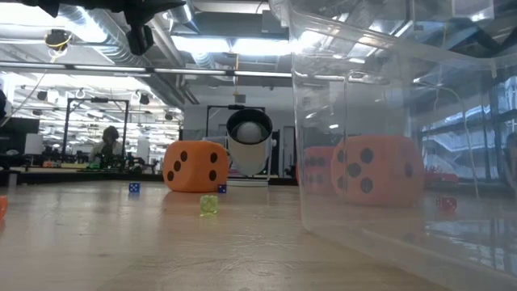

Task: Pick & Place Dice
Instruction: Put the yellow small die into the transparent bin

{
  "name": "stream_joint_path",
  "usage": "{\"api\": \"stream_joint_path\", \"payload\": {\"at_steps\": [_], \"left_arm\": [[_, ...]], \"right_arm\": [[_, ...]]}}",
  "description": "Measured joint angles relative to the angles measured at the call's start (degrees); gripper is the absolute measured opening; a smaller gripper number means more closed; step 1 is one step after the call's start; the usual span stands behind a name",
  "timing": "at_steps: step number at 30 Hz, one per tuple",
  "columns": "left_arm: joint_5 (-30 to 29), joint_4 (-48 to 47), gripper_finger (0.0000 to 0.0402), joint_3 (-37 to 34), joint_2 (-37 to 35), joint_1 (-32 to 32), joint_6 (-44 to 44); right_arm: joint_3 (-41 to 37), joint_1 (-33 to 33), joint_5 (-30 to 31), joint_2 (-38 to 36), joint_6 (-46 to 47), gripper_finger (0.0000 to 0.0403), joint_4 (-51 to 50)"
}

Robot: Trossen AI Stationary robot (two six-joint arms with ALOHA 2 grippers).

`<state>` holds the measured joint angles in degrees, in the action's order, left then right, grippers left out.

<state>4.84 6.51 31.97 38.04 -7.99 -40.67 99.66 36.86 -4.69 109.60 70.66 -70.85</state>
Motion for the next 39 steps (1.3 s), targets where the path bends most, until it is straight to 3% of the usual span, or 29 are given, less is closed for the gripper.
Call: {"api": "stream_joint_path", "payload": {"at_steps": [8, 12, 16, 20, 23, 27, 29, 32, 35, 39], "left_arm": [[-0.1, 0.0, 0.0066, 0.0, 0.0, 0.0, 0.4], [-0.1, 0.0, 0.0066, 0.0, 0.0, 0.0, 0.4], [-0.1, 0.1, 0.0066, 0.0, 0.0, 0.0, 0.4], [-0.1, 0.1, 0.0066, 0.0, 0.0, 0.0, 0.3], [-0.1, 0.1, 0.0066, 0.0, 0.0, 0.0, 0.0], [0.0, 0.1, 0.0066, 0.0, 0.0, 0.0, -0.1], [0.2, 0.1, 0.0066, 0.0, 0.0, 0.0, -0.5], [0.4, 0.2, 0.0066, 0.0, 0.0, 0.0, -0.5], [0.8, 0.6, 0.0066, 0.0, 0.0, 0.0, -0.7], [0.8, 0.6, 0.0066, 0.0, 0.0, 0.0, -0.7]], "right_arm": [[0.0, -0.3, -1.1, 0.0, 0.4, 0.0244, 0.0], [0.0, -0.3, -1.2, 0.0, 4.6, 0.0267, -9.0], [0.0, -0.3, -0.5, 0.0, 2.9, 0.0279, -0.6], [-0.1, -0.4, -0.6, -0.1, 5.1, 0.0283, -6.0], [0.1, -0.7, -0.5, 0.0, 3.0, 0.0284, 3.4], [-0.1, -0.8, -2.3, 0.8, 8.2, 0.0282, -7.8], [0.0, -0.8, -2.6, 1.2, 4.2, 0.0282, 1.4], [0.1, -0.7, -2.6, 0.7, 5.7, 0.0281, -4.3], [0.0, -0.8, -2.8, 1.0, 2.3, 0.0281, 4.4], [0.0, -0.8, -1.3, 0.1, 5.4, 0.0281, -1.1]]}}
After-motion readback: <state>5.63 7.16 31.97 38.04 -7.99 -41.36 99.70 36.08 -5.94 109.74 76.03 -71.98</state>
